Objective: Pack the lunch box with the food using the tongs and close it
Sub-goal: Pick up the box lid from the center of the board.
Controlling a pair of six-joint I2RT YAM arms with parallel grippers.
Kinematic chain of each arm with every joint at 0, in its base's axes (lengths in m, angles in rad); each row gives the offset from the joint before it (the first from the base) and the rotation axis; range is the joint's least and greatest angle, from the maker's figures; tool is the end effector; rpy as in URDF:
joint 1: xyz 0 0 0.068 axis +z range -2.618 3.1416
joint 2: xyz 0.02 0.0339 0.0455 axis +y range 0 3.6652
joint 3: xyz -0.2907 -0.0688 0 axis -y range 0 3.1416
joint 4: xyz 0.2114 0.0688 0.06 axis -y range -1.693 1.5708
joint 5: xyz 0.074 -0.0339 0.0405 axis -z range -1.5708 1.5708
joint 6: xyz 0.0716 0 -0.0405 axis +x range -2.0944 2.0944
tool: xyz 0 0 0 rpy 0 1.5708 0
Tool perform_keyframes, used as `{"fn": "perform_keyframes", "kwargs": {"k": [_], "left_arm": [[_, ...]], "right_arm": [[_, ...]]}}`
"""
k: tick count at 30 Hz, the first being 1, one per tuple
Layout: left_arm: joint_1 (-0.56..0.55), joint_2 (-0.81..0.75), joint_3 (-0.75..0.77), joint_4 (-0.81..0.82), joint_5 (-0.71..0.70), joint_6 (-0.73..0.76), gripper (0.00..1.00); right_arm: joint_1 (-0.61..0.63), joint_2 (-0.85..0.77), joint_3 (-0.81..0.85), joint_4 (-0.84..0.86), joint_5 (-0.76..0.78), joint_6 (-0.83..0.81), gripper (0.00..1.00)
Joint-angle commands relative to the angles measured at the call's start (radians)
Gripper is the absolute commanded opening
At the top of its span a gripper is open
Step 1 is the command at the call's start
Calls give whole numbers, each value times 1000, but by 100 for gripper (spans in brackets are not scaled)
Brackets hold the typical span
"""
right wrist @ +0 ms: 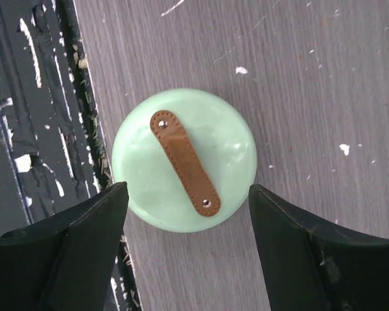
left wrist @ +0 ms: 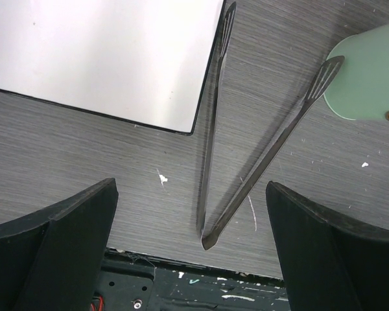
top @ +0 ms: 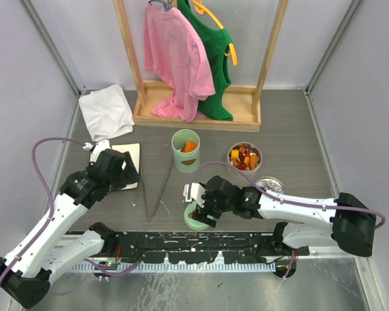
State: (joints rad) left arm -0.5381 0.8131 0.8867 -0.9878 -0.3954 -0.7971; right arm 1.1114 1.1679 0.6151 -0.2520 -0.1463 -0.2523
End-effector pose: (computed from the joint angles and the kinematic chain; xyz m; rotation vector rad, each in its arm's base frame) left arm 0.1104 -0.0338 0.2891 -0.4701 2.3478 -0.1280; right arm 0.0872 0.1999 0.2166 -1.5954 1.8511 0.5726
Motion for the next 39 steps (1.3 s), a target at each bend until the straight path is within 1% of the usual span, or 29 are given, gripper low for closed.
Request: {"fn": "perform_keyframes", "kwargs": {"k": [1,4,10,16,22,27,31,34,39], "left_arm": [[4,-12,-11,16,5,-13,98],[5,-4,-13,22,15,-19,98],[4,3,-7,26,24,-19,98],[5,-2,-9,18,23,-19,98],[4,-12,-9,12,22,-19,98],[6,-17,-14,8,22,-19,98],[5,-17,-14,7,27,-18,98],[5,-15,-12,5,28,-20,98],[6,-17,-15,6,28,-24,98]], "right_arm": [[5,3,19,128,28,-43,79],[6,24,15,165,17,-59,78],[6,80,6,150,-37,-124,75],[5,104,-1,170,-18,-151,71],[5,121,-16,175,-97,-239,71],[2,126,-15,172,-121,-288,68],[-8,146,-10,165,-136,-290,65],[-22,166,10,127,-166,-285,61],[-25,160,20,125,-174,-282,53]]}}
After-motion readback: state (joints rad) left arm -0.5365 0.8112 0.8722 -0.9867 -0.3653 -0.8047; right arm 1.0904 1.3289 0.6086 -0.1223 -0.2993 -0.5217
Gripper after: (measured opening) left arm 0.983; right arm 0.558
